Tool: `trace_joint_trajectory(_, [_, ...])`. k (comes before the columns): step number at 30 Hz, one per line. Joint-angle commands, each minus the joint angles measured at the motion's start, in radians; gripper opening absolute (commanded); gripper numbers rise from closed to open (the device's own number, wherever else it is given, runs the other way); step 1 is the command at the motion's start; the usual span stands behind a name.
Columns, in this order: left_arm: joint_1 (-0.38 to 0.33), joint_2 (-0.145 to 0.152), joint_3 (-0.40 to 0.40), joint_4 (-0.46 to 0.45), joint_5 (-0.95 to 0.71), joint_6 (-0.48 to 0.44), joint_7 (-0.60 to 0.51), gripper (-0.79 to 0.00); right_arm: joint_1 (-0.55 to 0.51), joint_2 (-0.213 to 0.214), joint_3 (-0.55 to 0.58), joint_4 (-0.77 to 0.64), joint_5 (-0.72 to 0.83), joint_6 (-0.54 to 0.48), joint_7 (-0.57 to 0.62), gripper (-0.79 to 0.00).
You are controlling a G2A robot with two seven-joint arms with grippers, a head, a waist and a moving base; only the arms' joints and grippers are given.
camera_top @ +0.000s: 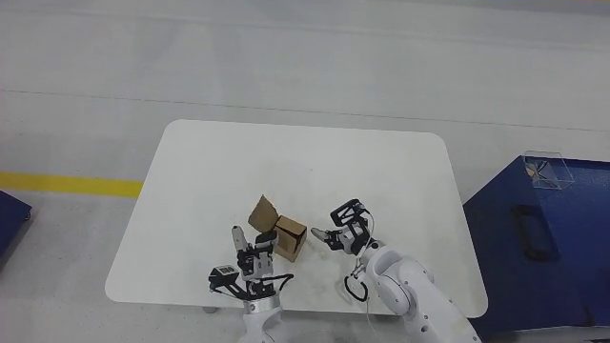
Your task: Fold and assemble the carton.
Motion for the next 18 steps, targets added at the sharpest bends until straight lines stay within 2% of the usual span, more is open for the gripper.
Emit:
trace_joint_trajectory(1, [-0.008,-0.002,0.002,0.012,0.005,0.026,-0.004,0.000,0.001,-0.001,0.000,0.001,-0.001,0.001,0.000,0.000])
trace_joint_trajectory(6, [-0.019,-0.008,0.006,0.025,0.008,0.038,0.004,0.000,0.004,-0.003,-0.001,0.003,0.005,0.001,-0.001,0.000])
trace_joint_trajectory(12, [0.032,0.000,-0.044,-0.066,0.024,0.042,0.000,0.000,0.005,-0.008,-0.013,-0.006,0.024,-0.004,-0.002,0.000])
trace_joint_trajectory(14, [0.062,0.008,-0.070,-0.113,0.062,0.087,-0.026,0.000,0.006,-0.010,-0.019,-0.007,0.024,-0.004,-0.003,0.000])
trace_joint_trajectory(17, [0.105,0.021,-0.104,-0.182,0.097,0.206,-0.084,0.000,0.010,-0.013,-0.026,0.000,0.029,-0.004,0.014,0.000])
trace_joint_trajectory(18, [0.105,0.021,-0.104,-0.182,0.097,0.206,-0.084,0.000,0.013,-0.014,-0.027,-0.001,0.035,-0.001,0.023,0.000])
